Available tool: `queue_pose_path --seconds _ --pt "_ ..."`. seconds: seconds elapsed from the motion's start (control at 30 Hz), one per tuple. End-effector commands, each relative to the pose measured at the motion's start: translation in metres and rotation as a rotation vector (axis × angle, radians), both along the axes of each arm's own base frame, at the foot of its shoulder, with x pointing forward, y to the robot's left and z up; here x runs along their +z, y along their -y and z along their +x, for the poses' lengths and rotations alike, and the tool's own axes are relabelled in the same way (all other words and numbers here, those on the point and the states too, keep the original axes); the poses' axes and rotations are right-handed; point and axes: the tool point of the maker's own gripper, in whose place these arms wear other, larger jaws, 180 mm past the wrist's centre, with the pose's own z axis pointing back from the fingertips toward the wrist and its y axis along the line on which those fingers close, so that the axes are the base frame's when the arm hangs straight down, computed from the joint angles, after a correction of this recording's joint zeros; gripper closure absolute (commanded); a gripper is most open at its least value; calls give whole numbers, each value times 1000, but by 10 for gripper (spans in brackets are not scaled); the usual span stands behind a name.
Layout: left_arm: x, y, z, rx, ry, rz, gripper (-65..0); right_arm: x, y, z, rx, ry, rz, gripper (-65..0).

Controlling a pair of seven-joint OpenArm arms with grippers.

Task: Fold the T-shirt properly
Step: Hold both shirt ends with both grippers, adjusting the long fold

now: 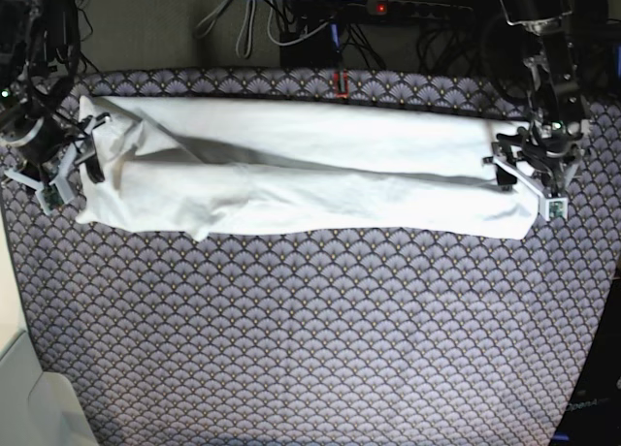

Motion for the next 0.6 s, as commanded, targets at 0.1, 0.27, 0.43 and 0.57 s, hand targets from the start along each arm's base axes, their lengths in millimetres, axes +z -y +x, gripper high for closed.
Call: queue_pose_path --seconds 0.1,0.27,0.43,0.57 --pt "39 -3 16 -23 114 51 -429 32 -39 7 88 108 20 -315" --pt "46 -2 18 -26 130 61 -429 7 -75 1 155 41 90 -314" --pt "45 -2 18 -26 129 58 -429 -30 -87 -2 165 -55 148 -314" --pt "35 -4 18 -11 111 44 -429 -53 -78 -3 133 -117 166 -314"
